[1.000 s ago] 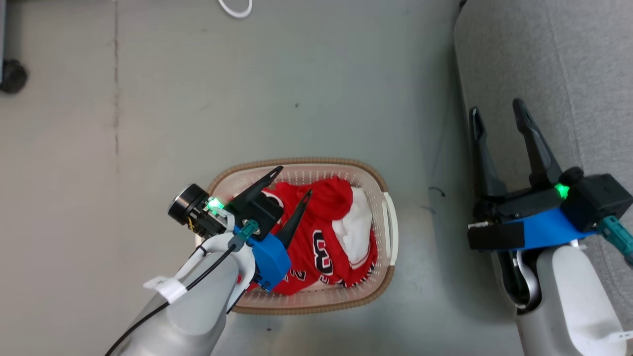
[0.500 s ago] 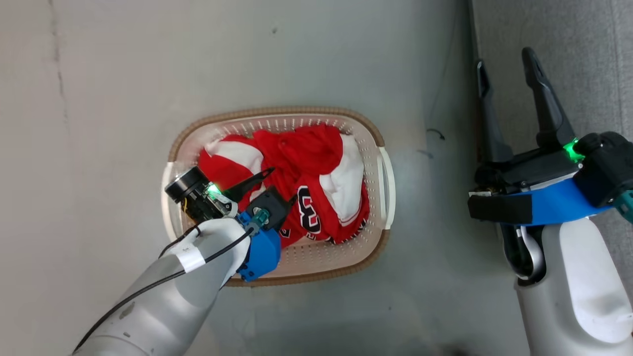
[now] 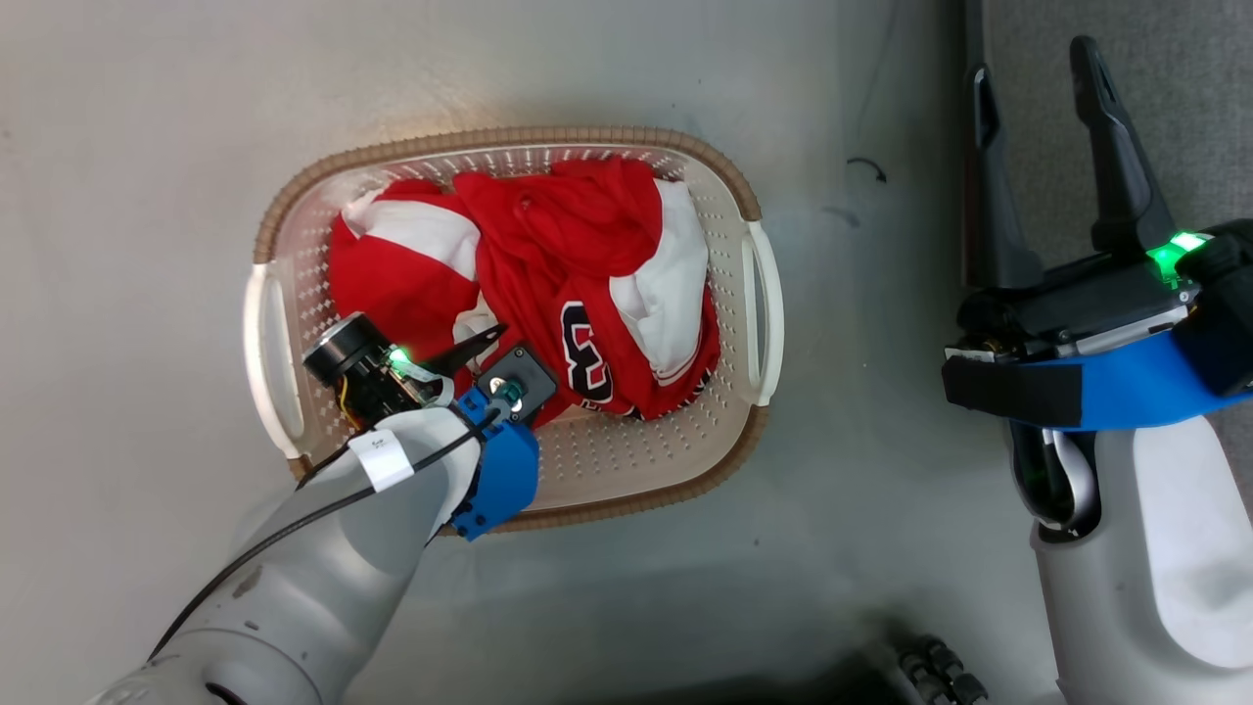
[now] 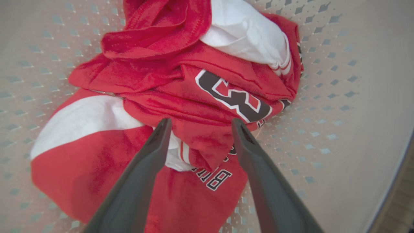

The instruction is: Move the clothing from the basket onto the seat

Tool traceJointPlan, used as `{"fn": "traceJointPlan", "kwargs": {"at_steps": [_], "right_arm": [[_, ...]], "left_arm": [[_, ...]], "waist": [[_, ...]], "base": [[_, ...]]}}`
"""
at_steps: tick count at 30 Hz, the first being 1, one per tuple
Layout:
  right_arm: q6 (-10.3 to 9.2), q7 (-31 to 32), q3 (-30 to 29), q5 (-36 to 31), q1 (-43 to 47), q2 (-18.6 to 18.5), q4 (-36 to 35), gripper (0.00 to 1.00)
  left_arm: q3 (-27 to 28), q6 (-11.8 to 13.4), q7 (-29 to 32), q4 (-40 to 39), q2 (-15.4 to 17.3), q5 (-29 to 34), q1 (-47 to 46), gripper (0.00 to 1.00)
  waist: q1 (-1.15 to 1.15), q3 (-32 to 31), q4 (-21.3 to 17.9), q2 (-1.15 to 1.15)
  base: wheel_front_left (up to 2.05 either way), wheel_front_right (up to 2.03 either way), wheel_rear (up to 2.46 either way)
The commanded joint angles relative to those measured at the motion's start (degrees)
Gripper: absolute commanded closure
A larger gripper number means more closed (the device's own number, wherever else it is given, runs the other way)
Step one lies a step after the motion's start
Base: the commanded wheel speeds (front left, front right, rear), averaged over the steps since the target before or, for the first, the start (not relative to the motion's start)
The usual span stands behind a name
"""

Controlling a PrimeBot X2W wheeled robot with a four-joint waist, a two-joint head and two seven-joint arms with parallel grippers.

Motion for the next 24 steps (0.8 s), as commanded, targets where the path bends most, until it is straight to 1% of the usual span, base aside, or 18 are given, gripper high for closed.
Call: {"fn": "traceJointPlan", "kwargs": {"at_steps": [1, 4, 9, 15, 17, 24], "right_arm": [[0.03, -0.2, -0.1, -0.1, -1.2, -0.2, -0.6, 0.0], [0.03, -0.2, -0.3, 0.0, -1.0, -0.2, -1.4, 0.0], [0.03, -0.2, -0.5, -0.3, -0.8, -0.2, -2.4, 0.0], [0.03, -0.2, -0.4, -0.4, -1.1, -0.2, -3.9, 0.0], [0.03, -0.2, -0.4, -0.4, -0.9, -0.2, -4.4, 0.0], [0.03, -0.2, -0.6, -0.6, 0.0, -0.2, -5.1, 0.0]], "left_arm": [[-0.7, -0.1, 1.3, 0.6, 0.4, -0.9, -1.4, 0.0], [-1.3, -0.1, 3.7, 1.2, 0.6, -3.0, -2.3, 0.0], [-2.7, -0.1, 4.7, 1.7, 1.2, -5.0, -4.0, 0.0], [-3.1, -0.1, 6.9, 2.4, 1.8, -6.8, -6.1, 0.0], [-1.9, -0.1, 7.4, 2.5, 1.5, -8.9, -6.0, 0.0], [-2.8, -0.1, 7.9, 1.9, 0.6, -12.0, -7.1, 0.0]], "waist": [[-0.01, 1.3, -0.4, 0.0], [-0.01, 2.8, -0.6, 0.0], [-0.01, 4.8, -0.7, 0.0], [-0.01, 7.3, -1.1, 0.0], [-0.01, 8.0, -1.3, 0.0], [-0.01, 9.5, -1.6, 0.0]], "base": [[0.0, 0.0, 0.0], [0.0, 0.0, 0.0], [0.0, 0.0, 0.0], [0.0, 0.0, 0.0], [0.0, 0.0, 0.0], [0.0, 0.0, 0.0]]}}
